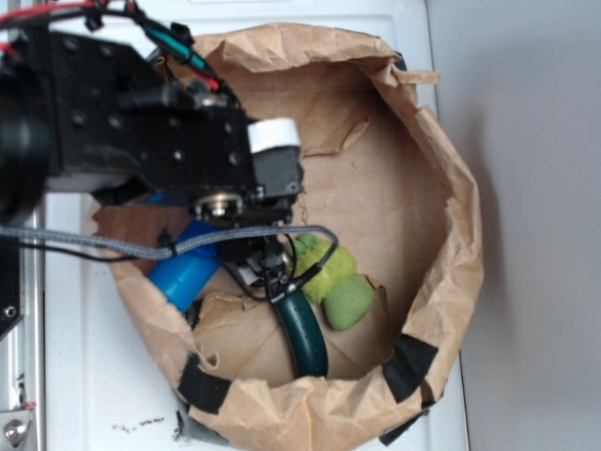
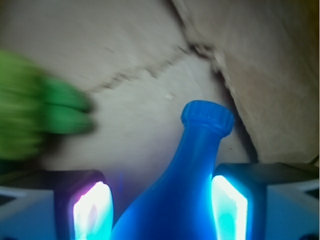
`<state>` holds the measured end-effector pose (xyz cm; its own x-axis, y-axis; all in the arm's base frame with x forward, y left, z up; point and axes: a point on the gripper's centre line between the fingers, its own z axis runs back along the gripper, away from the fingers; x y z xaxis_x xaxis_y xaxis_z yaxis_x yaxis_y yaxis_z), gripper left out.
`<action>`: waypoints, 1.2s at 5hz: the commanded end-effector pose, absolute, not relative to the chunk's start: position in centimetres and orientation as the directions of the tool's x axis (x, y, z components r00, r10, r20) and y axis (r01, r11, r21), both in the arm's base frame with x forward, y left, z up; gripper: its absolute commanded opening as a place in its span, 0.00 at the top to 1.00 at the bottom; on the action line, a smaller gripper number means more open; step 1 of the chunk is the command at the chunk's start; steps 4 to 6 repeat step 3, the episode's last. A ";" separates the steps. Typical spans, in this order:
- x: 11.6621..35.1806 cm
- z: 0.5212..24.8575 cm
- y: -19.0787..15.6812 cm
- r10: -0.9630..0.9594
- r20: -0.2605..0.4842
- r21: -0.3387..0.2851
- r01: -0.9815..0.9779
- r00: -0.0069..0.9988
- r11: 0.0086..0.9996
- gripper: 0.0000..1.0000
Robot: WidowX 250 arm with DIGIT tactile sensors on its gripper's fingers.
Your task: Grab the blue bottle.
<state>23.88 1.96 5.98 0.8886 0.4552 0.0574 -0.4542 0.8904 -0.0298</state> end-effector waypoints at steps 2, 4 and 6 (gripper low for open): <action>24.1 16.6 1.8 0.416 0.179 -0.110 -0.402 0.892 0.909 1.00; 23.7 15.8 1.3 0.380 0.234 -0.084 -0.371 0.895 0.925 1.00; 23.7 15.8 1.3 0.380 0.234 -0.084 -0.371 0.895 0.925 1.00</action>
